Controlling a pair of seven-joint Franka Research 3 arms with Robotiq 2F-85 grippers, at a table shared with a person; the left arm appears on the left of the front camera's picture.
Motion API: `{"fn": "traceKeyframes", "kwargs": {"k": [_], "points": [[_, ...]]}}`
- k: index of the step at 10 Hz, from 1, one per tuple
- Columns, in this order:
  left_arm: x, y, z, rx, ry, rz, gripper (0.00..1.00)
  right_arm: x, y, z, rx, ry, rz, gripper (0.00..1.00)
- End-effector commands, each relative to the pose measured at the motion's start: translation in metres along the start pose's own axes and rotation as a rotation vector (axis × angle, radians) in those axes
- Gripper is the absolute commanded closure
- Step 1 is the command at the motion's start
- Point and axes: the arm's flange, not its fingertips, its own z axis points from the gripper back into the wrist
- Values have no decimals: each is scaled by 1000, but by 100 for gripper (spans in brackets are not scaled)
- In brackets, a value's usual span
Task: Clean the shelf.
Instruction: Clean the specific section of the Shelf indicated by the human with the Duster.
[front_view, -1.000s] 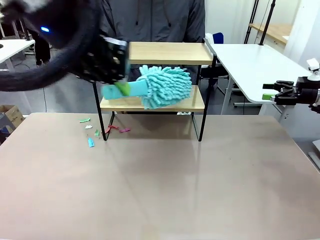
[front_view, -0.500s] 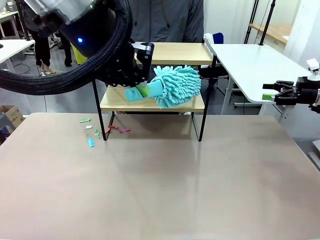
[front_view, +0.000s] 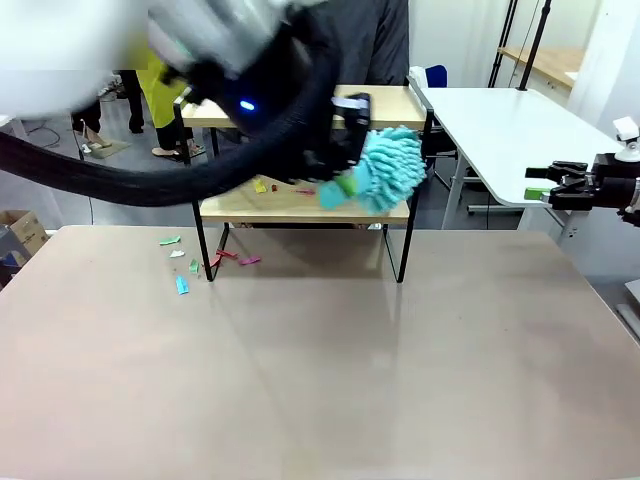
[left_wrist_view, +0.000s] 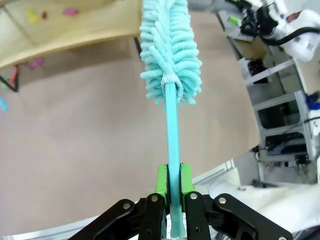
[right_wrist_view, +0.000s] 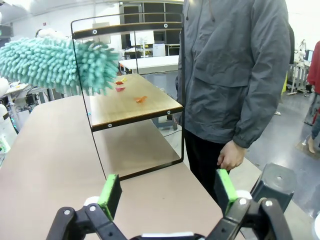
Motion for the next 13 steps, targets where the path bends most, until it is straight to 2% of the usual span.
{"fn": "traceKeyframes", "kwargs": {"k": [1, 3, 7, 10, 13], "points": [[7, -22, -30, 63, -92, 72, 87, 3, 1, -2, 2, -2, 4, 0], [3, -39, -62, 134, -143, 107, 87, 3, 1, -2, 2, -2, 4, 0], [-3, -63, -97, 134, -237, 116, 87, 3, 1, -2, 2, -2, 4, 0], [-5, -61, -130, 197, -256, 116, 87, 3, 1, -2, 2, -2, 4, 0], [-1, -62, -160, 182, -234, 97, 87, 3, 1, -2, 2, -2, 4, 0]]}}
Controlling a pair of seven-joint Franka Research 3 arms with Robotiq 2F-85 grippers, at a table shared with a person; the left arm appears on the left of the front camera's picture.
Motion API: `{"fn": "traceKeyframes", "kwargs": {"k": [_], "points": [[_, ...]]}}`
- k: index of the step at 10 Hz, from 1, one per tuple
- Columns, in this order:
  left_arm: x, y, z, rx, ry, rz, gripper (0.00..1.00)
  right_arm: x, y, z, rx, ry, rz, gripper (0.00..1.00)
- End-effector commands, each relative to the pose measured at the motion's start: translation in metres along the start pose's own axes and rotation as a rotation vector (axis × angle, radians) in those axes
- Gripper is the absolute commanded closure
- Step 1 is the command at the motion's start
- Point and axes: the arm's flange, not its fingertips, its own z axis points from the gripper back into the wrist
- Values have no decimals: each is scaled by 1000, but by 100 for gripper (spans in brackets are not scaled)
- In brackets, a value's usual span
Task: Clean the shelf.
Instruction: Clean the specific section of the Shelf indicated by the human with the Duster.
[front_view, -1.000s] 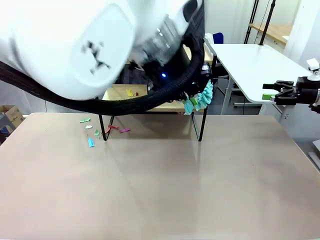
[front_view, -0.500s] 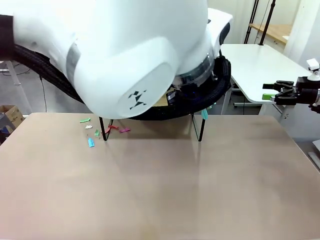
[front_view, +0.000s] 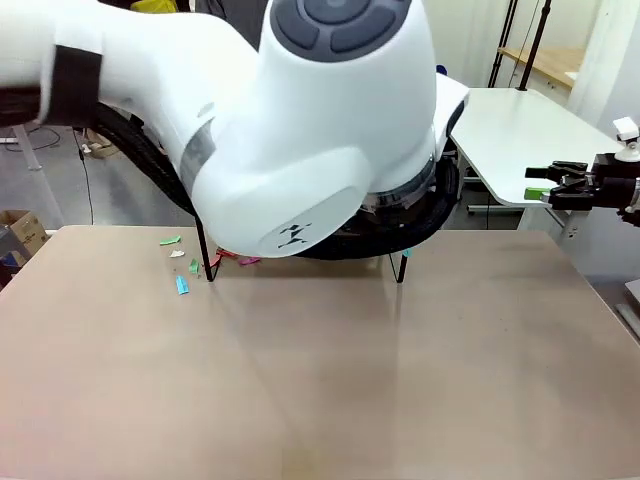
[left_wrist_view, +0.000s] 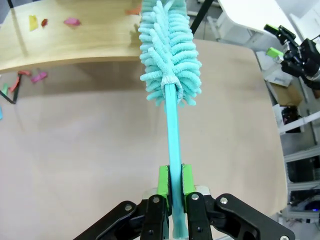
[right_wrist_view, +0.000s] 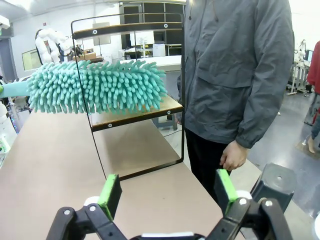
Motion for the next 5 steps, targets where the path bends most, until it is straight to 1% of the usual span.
{"fn": "traceKeyframes", "kwargs": {"k": [1, 4, 5], "points": [[6, -23, -30, 5, -22, 22, 87, 3, 1, -2, 2, -2, 4, 0], [5, -15, -45, 38, 1, 54, 87, 3, 1, -2, 2, -2, 4, 0], [7, -14, -50, 76, 30, 111, 87, 3, 1, -2, 2, -2, 4, 0]]}}
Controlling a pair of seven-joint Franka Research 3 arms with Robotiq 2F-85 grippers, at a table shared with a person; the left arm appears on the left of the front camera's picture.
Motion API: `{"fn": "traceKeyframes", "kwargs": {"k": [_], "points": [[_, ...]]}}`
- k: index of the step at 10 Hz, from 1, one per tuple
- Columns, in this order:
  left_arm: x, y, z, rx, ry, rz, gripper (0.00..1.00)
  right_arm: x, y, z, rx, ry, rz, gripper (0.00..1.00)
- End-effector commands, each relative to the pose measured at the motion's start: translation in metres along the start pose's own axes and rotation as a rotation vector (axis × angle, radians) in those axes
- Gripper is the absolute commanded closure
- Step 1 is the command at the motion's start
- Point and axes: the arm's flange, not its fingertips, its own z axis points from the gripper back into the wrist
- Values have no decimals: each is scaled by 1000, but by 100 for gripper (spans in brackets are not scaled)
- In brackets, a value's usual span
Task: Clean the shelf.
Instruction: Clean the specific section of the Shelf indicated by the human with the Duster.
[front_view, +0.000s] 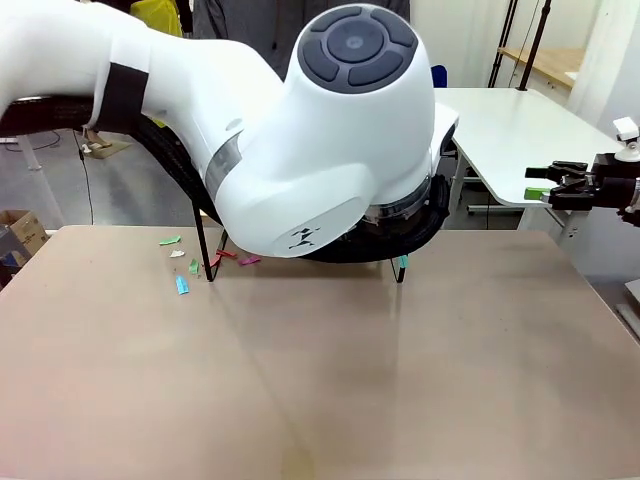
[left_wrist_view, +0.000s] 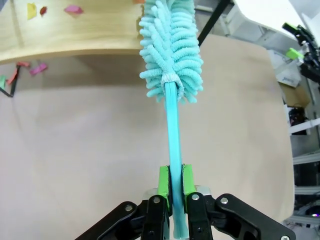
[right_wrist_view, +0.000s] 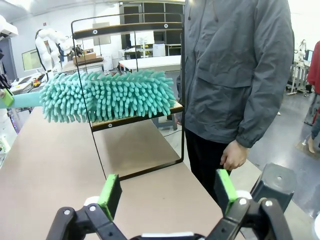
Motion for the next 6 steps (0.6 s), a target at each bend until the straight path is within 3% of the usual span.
{"fn": "traceKeyframes", "kwargs": {"k": [1, 6], "points": [[-1, -1, 5, -14, -7, -26, 87, 3, 1, -2, 2, -2, 4, 0], [0, 12, -7, 16, 56, -24, 87, 3, 1, -2, 2, -2, 4, 0]]}}
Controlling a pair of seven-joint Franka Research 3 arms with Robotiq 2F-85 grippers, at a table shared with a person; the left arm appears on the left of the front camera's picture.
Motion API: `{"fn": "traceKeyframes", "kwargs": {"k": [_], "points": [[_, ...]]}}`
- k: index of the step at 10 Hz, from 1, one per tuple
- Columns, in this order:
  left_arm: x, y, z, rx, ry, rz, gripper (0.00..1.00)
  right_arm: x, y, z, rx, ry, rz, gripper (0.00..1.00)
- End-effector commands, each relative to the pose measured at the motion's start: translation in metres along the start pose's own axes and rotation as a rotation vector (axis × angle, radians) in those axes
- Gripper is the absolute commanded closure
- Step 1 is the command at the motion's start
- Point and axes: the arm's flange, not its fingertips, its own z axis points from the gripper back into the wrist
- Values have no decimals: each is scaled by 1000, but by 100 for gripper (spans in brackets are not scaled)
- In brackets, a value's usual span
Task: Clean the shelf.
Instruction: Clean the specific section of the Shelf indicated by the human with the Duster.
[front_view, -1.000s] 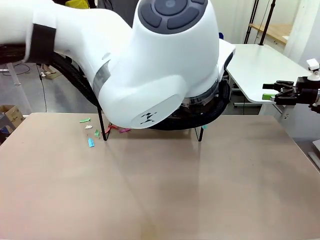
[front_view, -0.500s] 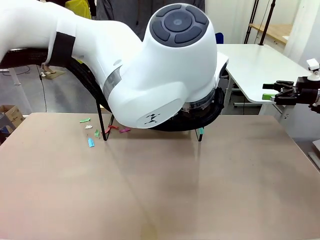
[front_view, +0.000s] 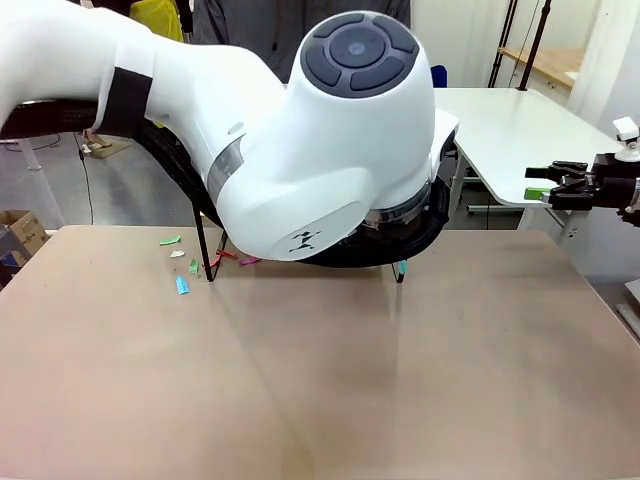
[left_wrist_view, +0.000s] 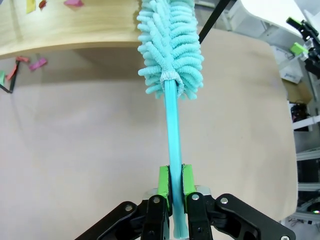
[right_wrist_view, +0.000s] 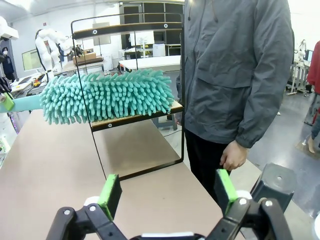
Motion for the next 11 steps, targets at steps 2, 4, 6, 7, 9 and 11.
{"fn": "traceKeyframes", "kwargs": {"k": [2, 4, 6, 7, 9, 11], "points": [[11, 32, 4, 35, 23, 11, 87, 3, 1, -2, 2, -2, 4, 0], [15, 53, 7, 55, 33, 38, 87, 3, 1, -2, 2, -2, 4, 0], [19, 81, 9, 94, 45, 48, 87, 3, 1, -2, 2, -2, 4, 0], [21, 96, 10, 117, 53, 51, 87, 3, 1, -2, 2, -2, 4, 0], [25, 132, 21, 168, 63, 69, 87, 3, 1, -2, 2, -2, 4, 0], [32, 168, 36, 234, 54, 82, 87, 3, 1, -2, 2, -2, 4, 0]]}}
